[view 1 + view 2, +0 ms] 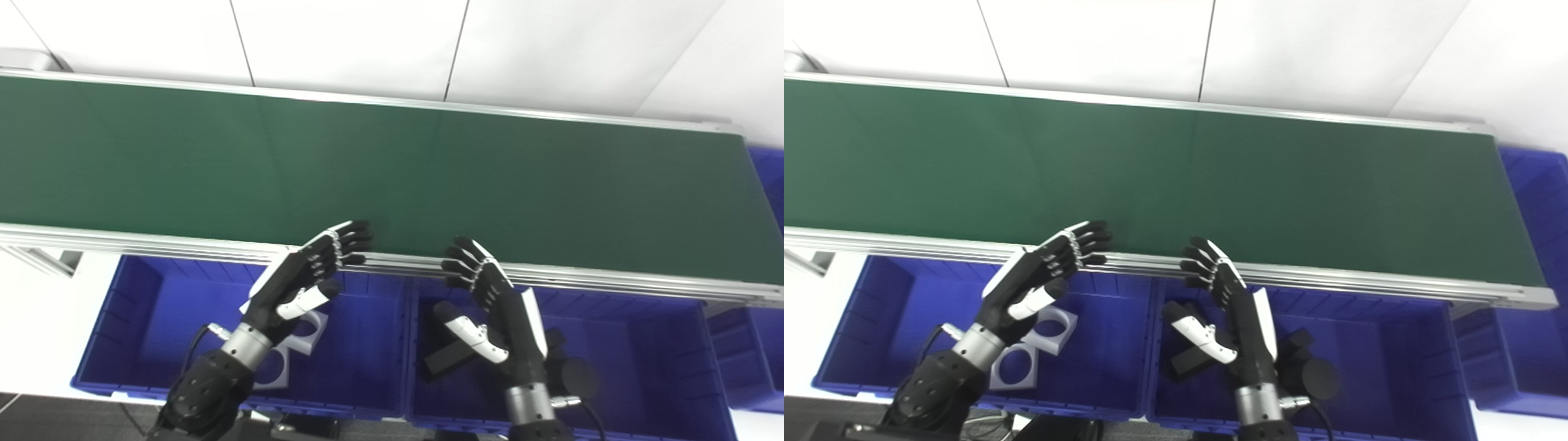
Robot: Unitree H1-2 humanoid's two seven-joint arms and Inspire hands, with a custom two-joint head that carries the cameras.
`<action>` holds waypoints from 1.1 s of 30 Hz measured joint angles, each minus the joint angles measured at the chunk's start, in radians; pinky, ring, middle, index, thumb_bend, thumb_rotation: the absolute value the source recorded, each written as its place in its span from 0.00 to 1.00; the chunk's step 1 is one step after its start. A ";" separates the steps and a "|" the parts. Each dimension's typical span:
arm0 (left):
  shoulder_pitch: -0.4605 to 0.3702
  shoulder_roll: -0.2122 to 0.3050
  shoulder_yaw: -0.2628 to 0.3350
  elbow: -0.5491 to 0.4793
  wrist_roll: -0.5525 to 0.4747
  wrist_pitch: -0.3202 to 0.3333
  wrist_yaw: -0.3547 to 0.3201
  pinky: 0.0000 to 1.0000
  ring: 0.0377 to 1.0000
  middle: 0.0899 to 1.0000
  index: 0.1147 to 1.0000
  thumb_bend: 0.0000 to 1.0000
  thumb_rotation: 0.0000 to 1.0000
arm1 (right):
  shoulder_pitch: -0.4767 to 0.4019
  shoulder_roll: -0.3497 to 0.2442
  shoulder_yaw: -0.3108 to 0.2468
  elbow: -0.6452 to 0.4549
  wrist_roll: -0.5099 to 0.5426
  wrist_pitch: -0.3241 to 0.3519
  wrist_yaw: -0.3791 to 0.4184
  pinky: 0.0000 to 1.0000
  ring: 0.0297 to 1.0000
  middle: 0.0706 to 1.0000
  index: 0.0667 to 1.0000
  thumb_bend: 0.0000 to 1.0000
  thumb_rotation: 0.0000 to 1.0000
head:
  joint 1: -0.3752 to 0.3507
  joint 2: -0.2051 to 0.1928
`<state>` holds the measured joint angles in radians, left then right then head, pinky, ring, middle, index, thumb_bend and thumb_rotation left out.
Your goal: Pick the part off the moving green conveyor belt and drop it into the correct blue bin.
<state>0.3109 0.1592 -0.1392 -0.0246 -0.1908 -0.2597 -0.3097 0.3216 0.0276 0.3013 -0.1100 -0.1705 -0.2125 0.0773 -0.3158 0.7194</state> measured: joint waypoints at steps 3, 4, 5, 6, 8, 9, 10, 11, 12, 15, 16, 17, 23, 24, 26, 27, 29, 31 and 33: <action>-0.004 0.003 0.005 0.022 -0.016 -0.015 -0.019 0.80 0.82 0.83 0.84 0.82 0.65 | -0.008 0.001 0.001 0.016 -0.004 -0.003 -0.008 0.70 0.77 0.80 0.85 0.77 0.57 | -0.009 0.000; -0.006 0.004 0.006 0.028 -0.017 -0.021 -0.021 0.80 0.82 0.83 0.83 0.82 0.64 | -0.011 0.002 0.001 0.023 -0.004 -0.003 -0.009 0.70 0.77 0.80 0.85 0.78 0.58 | -0.008 0.000; -0.009 0.005 0.009 0.040 -0.018 -0.031 -0.025 0.79 0.82 0.83 0.83 0.83 0.64 | -0.016 0.002 0.002 0.033 -0.005 -0.004 -0.010 0.70 0.77 0.80 0.85 0.78 0.58 | -0.008 0.000; -0.011 0.005 0.013 0.046 -0.018 -0.033 -0.025 0.79 0.81 0.82 0.83 0.83 0.63 | -0.020 0.002 0.003 0.040 -0.006 -0.004 -0.010 0.70 0.77 0.80 0.85 0.78 0.58 | 0.000 -0.002; -0.011 0.005 0.016 0.050 -0.018 -0.039 -0.026 0.79 0.81 0.82 0.82 0.84 0.62 | -0.023 0.002 0.004 0.042 -0.006 -0.006 -0.011 0.70 0.77 0.80 0.85 0.78 0.59 | 0.004 -0.005; -0.011 0.005 0.017 0.051 -0.018 -0.041 -0.027 0.79 0.81 0.82 0.82 0.84 0.62 | -0.024 0.002 0.004 0.043 -0.006 -0.009 -0.011 0.70 0.77 0.80 0.85 0.78 0.59 | 0.004 -0.005; -0.011 0.005 0.017 0.053 -0.018 -0.044 -0.029 0.78 0.81 0.82 0.82 0.84 0.62 | -0.025 0.002 0.004 0.045 -0.006 -0.012 -0.011 0.70 0.77 0.80 0.85 0.78 0.59 | 0.004 -0.005; -0.011 0.005 0.017 0.053 -0.018 -0.046 -0.032 0.78 0.81 0.82 0.82 0.84 0.62 | -0.026 0.002 0.005 0.045 -0.006 -0.013 -0.012 0.70 0.77 0.80 0.85 0.78 0.59 | 0.004 -0.005; -0.010 0.005 0.017 0.054 -0.018 -0.048 -0.036 0.78 0.81 0.82 0.82 0.85 0.62 | -0.026 0.002 0.005 0.045 -0.007 -0.014 -0.013 0.70 0.77 0.80 0.85 0.78 0.59 | 0.007 -0.009; -0.011 0.004 0.021 0.057 -0.018 -0.062 -0.038 0.78 0.81 0.82 0.82 0.85 0.61 | -0.026 0.002 0.005 0.047 -0.007 -0.014 -0.017 0.70 0.76 0.79 0.85 0.78 0.60 | 0.009 -0.012; -0.011 0.003 0.024 0.060 -0.018 -0.068 -0.038 0.78 0.81 0.82 0.81 0.86 0.61 | -0.025 0.002 0.005 0.047 -0.006 -0.014 -0.017 0.70 0.76 0.79 0.85 0.77 0.61 | 0.009 -0.012; -0.011 0.002 0.025 0.063 -0.018 -0.070 -0.038 0.78 0.81 0.82 0.81 0.86 0.61 | -0.025 0.002 0.005 0.047 -0.006 -0.014 -0.017 0.70 0.76 0.79 0.85 0.76 0.61 | 0.012 -0.017; -0.010 -0.002 0.031 0.075 -0.017 -0.078 -0.038 0.78 0.80 0.81 0.81 0.88 0.61 | -0.021 0.003 0.005 0.047 -0.013 -0.015 -0.024 0.68 0.75 0.78 0.83 0.71 0.63 | 0.017 -0.021; -0.010 -0.004 0.032 0.075 -0.017 -0.079 -0.038 0.78 0.80 0.81 0.81 0.88 0.61 | -0.020 0.004 0.005 0.047 -0.017 -0.017 -0.030 0.67 0.74 0.78 0.83 0.69 0.64 | 0.024 -0.023; -0.009 -0.006 0.032 0.076 -0.017 -0.082 -0.038 0.78 0.80 0.81 0.80 0.88 0.60 | -0.017 0.006 0.003 0.047 -0.026 -0.023 -0.049 0.66 0.74 0.77 0.82 0.67 0.65 | 0.031 -0.025; -0.009 -0.008 0.033 0.078 -0.017 -0.088 -0.038 0.78 0.80 0.81 0.80 0.89 0.60 | -0.015 0.006 0.001 0.047 -0.035 -0.031 -0.057 0.66 0.74 0.78 0.82 0.66 0.66 | 0.032 -0.025; -0.009 -0.016 0.035 0.079 -0.016 -0.102 -0.037 0.78 0.81 0.81 0.80 0.90 0.60 | -0.009 0.006 0.001 0.044 -0.048 -0.037 -0.064 0.67 0.74 0.78 0.82 0.64 0.65 | 0.043 -0.026; -0.007 -0.025 0.036 0.079 -0.013 -0.115 -0.035 0.78 0.81 0.81 0.81 0.91 0.61 | 0.003 0.005 0.001 0.035 -0.055 -0.042 -0.069 0.67 0.74 0.78 0.82 0.64 0.65 | 0.044 -0.026; 0.001 -0.029 0.036 0.078 -0.001 -0.125 -0.033 0.78 0.81 0.81 0.81 0.92 0.62 | 0.021 -0.001 0.001 0.016 -0.062 -0.049 -0.070 0.67 0.75 0.79 0.83 0.65 0.66 | 0.049 -0.026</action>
<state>0.3117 0.1303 -0.1035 0.0531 -0.1921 -0.3847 -0.3429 0.3423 0.0267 0.3021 -0.0939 -0.2323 -0.2616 0.0076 -0.2669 0.6934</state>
